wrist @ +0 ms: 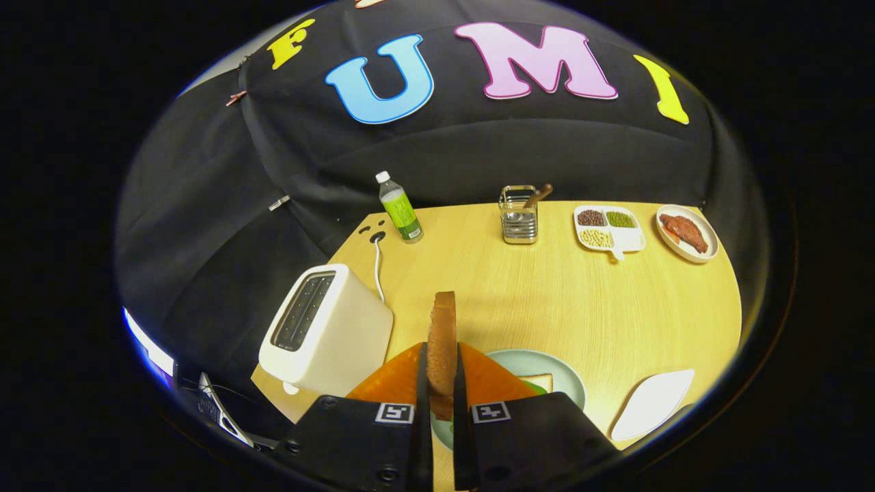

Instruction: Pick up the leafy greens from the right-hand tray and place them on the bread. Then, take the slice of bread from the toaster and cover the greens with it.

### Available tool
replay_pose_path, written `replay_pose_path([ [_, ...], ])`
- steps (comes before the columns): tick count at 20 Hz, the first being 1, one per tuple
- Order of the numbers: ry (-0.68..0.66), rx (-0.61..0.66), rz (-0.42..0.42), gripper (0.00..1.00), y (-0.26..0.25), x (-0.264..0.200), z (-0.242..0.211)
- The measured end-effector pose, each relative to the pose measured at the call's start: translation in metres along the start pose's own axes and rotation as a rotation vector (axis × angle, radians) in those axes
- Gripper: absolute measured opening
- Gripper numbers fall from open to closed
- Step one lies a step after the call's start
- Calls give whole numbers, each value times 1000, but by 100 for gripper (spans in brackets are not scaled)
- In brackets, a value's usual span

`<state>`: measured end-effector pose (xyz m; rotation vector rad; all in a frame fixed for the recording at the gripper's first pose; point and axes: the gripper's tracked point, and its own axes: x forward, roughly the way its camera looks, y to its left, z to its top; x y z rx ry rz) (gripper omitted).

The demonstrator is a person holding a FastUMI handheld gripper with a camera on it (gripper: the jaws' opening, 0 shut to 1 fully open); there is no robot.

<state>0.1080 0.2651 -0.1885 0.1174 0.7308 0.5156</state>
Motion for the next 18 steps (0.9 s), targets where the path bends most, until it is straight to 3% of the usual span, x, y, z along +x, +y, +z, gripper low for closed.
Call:
replay_pose_path([
  [10,74,93,-9,16,-35,14,-49],
  [18,71,-1,-75,17,-74,18,-64],
])
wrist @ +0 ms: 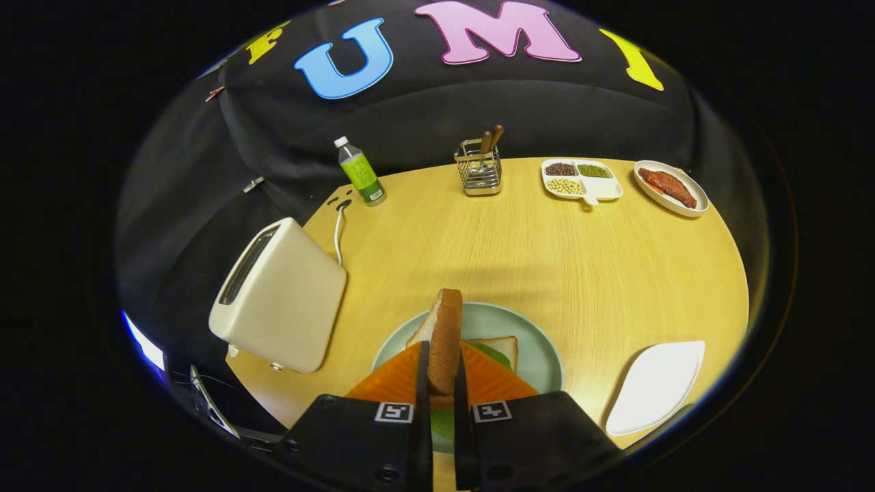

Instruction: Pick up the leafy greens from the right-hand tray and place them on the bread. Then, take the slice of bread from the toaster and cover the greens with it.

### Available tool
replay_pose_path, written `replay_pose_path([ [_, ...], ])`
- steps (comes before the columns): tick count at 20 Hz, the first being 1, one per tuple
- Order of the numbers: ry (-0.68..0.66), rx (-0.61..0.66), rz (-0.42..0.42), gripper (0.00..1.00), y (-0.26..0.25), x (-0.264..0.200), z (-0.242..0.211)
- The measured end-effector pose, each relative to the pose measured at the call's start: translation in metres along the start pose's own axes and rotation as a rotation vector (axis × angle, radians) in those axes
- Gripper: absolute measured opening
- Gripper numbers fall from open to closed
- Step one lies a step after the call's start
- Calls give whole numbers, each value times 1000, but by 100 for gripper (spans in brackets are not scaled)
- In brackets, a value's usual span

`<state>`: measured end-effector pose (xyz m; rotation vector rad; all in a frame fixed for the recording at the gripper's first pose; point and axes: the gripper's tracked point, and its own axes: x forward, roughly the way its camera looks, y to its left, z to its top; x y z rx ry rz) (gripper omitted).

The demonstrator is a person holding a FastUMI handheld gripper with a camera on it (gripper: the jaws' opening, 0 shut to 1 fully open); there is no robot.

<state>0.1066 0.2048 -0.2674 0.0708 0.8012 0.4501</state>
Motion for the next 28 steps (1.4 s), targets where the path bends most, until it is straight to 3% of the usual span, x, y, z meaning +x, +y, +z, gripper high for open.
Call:
replay_pose_path([
  [3,4,-64,-40,20,-15,2,-9],
  [8,6,-100,-88,34,-31,9,-17],
  [14,20,-153,-185,75,-60,7,-22],
  [18,-6,-181,-212,89,-64,-16,-27],
  [19,-24,-185,-226,99,-67,-25,-24],
  [28,-313,-116,-310,98,-83,-122,63],
])
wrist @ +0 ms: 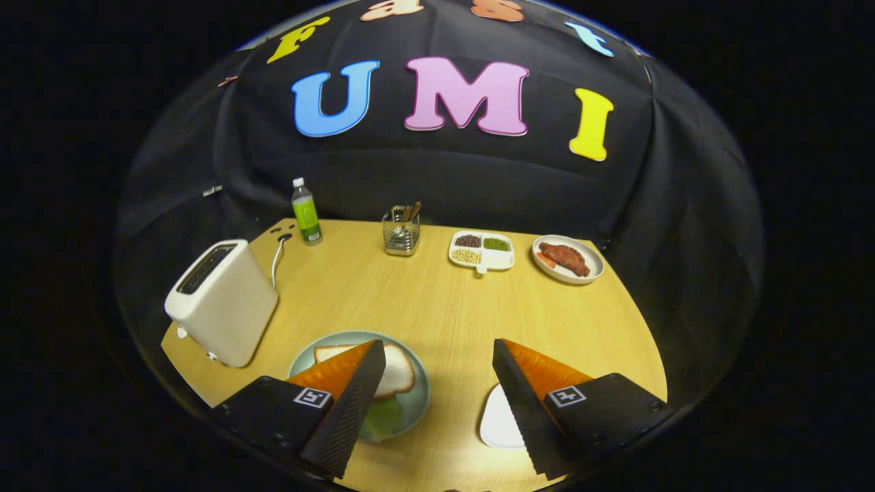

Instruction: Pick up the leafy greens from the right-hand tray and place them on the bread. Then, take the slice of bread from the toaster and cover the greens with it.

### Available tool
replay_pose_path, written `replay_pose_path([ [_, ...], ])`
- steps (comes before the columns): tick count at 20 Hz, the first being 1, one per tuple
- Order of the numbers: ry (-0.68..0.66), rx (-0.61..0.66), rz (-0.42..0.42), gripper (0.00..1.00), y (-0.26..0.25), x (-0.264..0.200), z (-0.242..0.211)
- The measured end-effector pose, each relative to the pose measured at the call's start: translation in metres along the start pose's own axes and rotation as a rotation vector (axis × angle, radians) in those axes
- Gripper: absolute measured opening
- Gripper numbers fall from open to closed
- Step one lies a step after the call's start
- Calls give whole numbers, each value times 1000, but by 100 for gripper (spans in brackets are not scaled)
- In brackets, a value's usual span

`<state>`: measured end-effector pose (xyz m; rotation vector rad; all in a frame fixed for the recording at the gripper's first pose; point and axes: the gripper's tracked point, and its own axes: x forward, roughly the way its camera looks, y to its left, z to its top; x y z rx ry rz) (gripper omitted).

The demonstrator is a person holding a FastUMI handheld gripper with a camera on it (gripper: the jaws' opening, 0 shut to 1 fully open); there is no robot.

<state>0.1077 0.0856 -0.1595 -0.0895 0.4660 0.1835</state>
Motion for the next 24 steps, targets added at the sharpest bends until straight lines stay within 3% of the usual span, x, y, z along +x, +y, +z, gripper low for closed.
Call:
replay_pose_path([
  [8,-194,118,-108,98,-82,-67,76],
  [12,-259,83,-129,98,-125,-102,96],
  [17,-341,73,-116,98,-163,-137,121],
  [24,-340,52,-19,98,-191,-143,121],
])
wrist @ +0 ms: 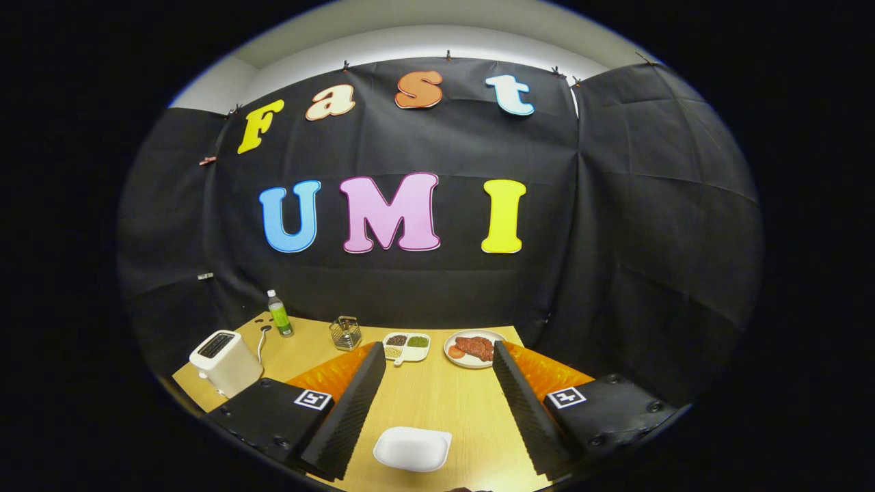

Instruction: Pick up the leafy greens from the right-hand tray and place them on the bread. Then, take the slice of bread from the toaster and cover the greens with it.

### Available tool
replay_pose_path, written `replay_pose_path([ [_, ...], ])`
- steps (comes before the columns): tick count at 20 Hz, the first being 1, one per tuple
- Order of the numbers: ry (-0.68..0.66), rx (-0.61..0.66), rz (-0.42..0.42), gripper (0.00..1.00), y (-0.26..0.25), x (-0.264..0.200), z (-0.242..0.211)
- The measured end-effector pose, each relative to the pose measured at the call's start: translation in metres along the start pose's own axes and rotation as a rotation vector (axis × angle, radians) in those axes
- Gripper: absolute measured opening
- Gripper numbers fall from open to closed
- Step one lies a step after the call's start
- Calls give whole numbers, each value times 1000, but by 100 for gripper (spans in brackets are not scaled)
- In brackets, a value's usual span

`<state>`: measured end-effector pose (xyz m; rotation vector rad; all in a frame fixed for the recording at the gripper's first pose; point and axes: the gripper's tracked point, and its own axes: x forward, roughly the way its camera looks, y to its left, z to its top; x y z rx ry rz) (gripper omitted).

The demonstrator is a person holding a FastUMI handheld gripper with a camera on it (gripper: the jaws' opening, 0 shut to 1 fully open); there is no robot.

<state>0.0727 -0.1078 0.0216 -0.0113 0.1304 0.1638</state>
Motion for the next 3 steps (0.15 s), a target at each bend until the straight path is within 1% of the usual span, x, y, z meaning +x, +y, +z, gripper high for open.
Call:
replay_pose_path([
  [3,-1,-20,19,99,-1,3,-2],
])
